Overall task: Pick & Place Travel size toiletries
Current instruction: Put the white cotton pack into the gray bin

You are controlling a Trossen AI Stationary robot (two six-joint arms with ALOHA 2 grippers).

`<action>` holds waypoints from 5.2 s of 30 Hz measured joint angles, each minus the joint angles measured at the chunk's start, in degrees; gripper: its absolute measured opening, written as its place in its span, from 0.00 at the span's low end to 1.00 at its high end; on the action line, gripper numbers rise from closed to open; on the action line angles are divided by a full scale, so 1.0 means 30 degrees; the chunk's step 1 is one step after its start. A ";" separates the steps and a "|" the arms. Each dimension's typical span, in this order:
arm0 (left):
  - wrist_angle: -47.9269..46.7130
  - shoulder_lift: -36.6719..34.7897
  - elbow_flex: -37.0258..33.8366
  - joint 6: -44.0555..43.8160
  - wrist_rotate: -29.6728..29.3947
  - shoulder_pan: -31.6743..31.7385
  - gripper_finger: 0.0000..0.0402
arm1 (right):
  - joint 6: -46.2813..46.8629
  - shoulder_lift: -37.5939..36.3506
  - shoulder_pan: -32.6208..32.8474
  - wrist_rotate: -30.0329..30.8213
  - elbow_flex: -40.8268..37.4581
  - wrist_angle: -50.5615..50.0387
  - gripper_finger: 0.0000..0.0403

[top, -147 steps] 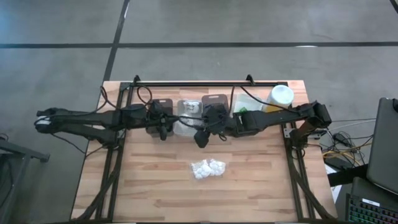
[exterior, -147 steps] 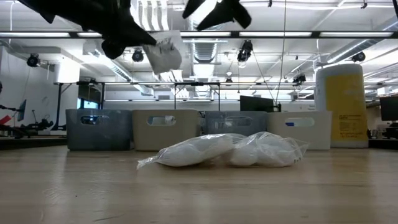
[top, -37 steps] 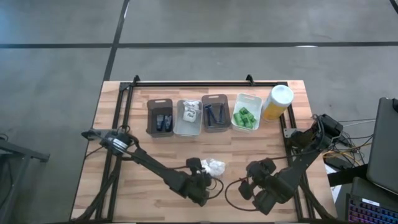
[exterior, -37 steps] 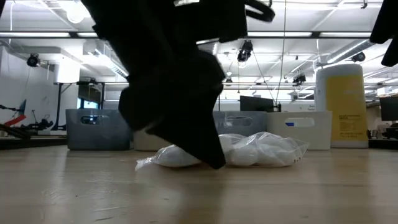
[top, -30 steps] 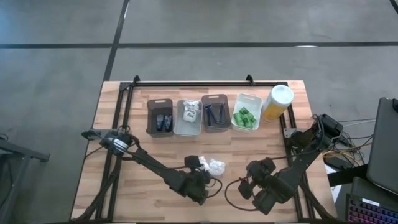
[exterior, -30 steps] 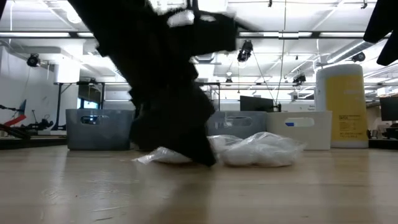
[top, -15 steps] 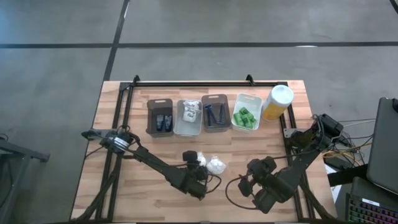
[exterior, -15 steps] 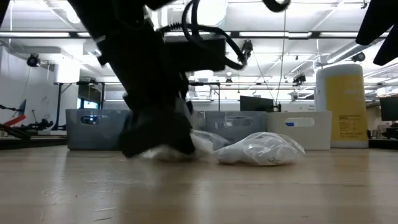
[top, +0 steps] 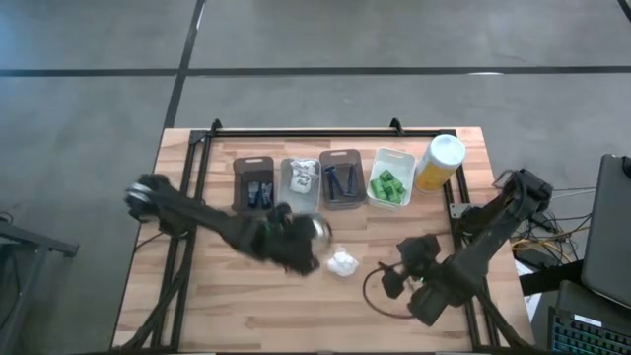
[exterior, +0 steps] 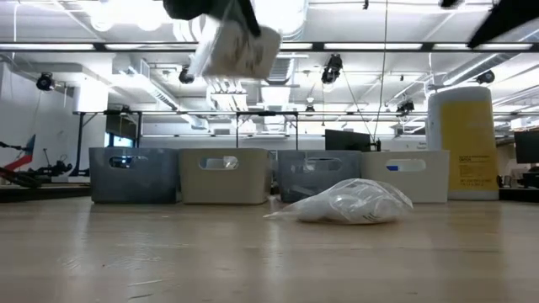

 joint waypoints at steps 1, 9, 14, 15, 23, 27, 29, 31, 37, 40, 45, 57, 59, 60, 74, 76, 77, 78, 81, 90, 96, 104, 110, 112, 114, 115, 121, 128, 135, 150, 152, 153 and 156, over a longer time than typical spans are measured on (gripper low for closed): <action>0.0050 -0.0794 -0.0103 -0.0740 0.0539 0.0471 0.03 | -0.0261 -0.0565 -0.0155 0.0238 -0.0050 0.0064 0.90; 0.5515 -0.5343 -0.1896 -0.3298 0.8638 0.4295 0.04 | -0.8797 -0.5506 -0.1551 0.0364 -0.2056 0.7029 0.90; 0.8737 -0.5799 -0.3535 -0.5041 1.1529 0.4897 0.04 | -1.6558 -0.7382 -0.2750 -0.1770 -0.3787 1.4748 0.90; 0.9747 -0.5804 -0.3825 -0.5175 1.2240 0.4897 0.04 | -1.7295 -0.7589 -0.3031 -0.2009 -0.4046 1.5576 0.90; 1.1708 -0.5039 -0.5185 -0.6038 1.7388 0.4893 0.04 | -2.0072 -0.7755 -0.5227 -0.3102 -0.4450 1.6493 0.90; 1.2357 -0.4720 -0.5297 -0.5591 1.8380 0.4985 0.04 | -2.0750 -0.7015 -0.6541 -0.5184 -0.4464 1.7152 0.90; 1.2663 -0.4470 -0.5322 -0.5364 1.9144 0.5043 0.05 | -2.1326 -0.6502 -0.7116 -0.5706 -0.4465 1.7714 0.90; 1.2692 -0.4275 -0.5318 -0.5282 1.9794 0.5158 0.05 | -2.2225 -0.6055 -0.7539 -0.5807 -0.4420 1.8360 0.90; 1.2873 -0.3664 -0.5302 -0.4694 2.1138 0.5327 0.05 | -2.4350 -0.4488 -0.8788 -0.8980 -0.3090 1.8552 0.90; 1.2889 -0.3640 -0.5301 -0.4086 2.1468 0.5327 0.05 | -2.4692 -0.3403 -0.9272 -1.0438 -0.2462 1.8424 0.90; 1.2782 -0.3648 -0.5300 -0.3585 2.1525 0.5313 0.05 | -2.4898 -0.2392 -0.9360 -1.1271 -0.1449 1.8374 0.90; 1.1021 -0.3655 -0.5293 -0.2103 2.0691 0.5327 0.05 | -2.4575 -0.2062 -0.9382 -1.3209 0.0131 1.5495 0.90; 1.1104 -0.3655 -0.5293 -0.1969 2.0592 0.5327 0.05 | -2.4577 -0.1757 -0.9375 -1.3398 0.0238 1.5657 0.90; 1.1123 -0.3655 -0.5293 -0.1923 2.0571 0.5327 0.05 | -2.4587 -0.1521 -0.9375 -1.3398 0.0286 1.5709 0.90; 1.0677 -0.3667 -0.5293 -0.1217 2.0494 0.4921 0.05 | -2.5517 -0.0081 -0.9490 -1.3828 0.1510 1.5480 0.82; 1.0660 -0.3670 -0.5293 -0.0983 2.0498 0.4813 0.05 | -2.5517 -0.0018 -0.9499 -1.3828 0.1495 1.5418 0.78; 1.0661 -0.3677 -0.5293 -0.0912 2.0502 0.4777 0.05 | -2.5517 0.0031 -0.9540 -1.3831 0.1495 1.5468 0.75; 1.0663 -0.3681 -0.5293 -0.0894 2.0505 0.4758 0.05 | -2.5513 0.0054 -0.9550 -1.3835 0.1495 1.5448 0.72; 1.0652 -0.3685 -0.5293 -0.0876 2.0512 0.4730 0.05 | -2.5437 0.0292 -0.9643 -1.3865 0.1495 1.5460 0.63; 1.0585 -0.3685 -0.5307 -0.0981 1.9555 0.4652 0.08 | -2.5371 0.0736 -0.9674 -1.3915 0.1488 1.5463 0.31; 1.0629 -0.3793 -0.5307 -0.2497 1.8491 0.4555 0.25 | -2.5375 0.0687 -0.9674 -1.3783 0.1492 1.4945 0.06; 1.0726 -0.5206 -0.5030 -0.3088 1.7106 0.4526 0.53 | -2.4348 0.0689 -0.9630 -1.3689 0.1371 1.3777 0.06; 0.8090 -0.7206 -0.5088 -0.0645 1.4045 0.3728 0.72 | -2.3130 -0.0076 -0.9688 -1.2831 0.0639 1.4490 0.06; 0.7149 -0.7933 -0.5393 0.0819 1.2021 0.2891 0.76 | -2.2308 -0.0547 -0.9809 -1.2286 0.0135 1.5159 0.06; 0.6495 -0.8583 -0.5949 0.1835 1.0046 0.1956 0.78 | -2.1177 -0.1150 -0.9985 -1.1481 -0.0468 1.6364 0.06; 0.6434 -0.8888 -0.6305 0.2049 0.9108 0.1533 0.78 | -2.0697 -0.1525 -1.0066 -1.1152 -0.0867 1.7295 0.06; 0.9032 -1.0307 -0.9196 0.1450 0.6054 0.0065 0.77 | -1.9000 -0.3031 -1.0618 -1.1114 -0.3490 2.5142 0.06; 1.8703 -1.1806 -1.3317 0.2099 0.4777 0.0060 0.77 | -1.7873 -0.3389 -1.0781 -1.0905 -0.4719 2.7389 0.06; 2.4155 -1.2376 -1.6474 0.2168 0.4122 0.0421 0.77 | -1.7570 -0.3673 -1.0781 -0.9607 -0.5098 2.9215 0.06; 2.9612 -1.2194 -1.7839 0.4177 0.3737 0.1548 0.77 | -1.5814 -0.3170 -1.0763 -0.9006 -0.5098 3.1393 0.06; 2.9647 -1.2194 -1.7839 0.4339 0.3775 0.1753 0.77 | -1.5635 -0.3068 -1.0769 -0.9100 -0.5105 3.1345 0.06; 2.9724 -1.2193 -1.7839 0.4422 0.3764 0.1865 0.77 | -1.5607 -0.3000 -1.0781 -0.9100 -0.5103 3.1467 0.06; 3.0007 -1.2187 -1.7660 0.4693 0.3777 0.2126 0.77 | -1.5413 -0.2967 -1.0767 -0.9185 -0.5098 3.1438 0.06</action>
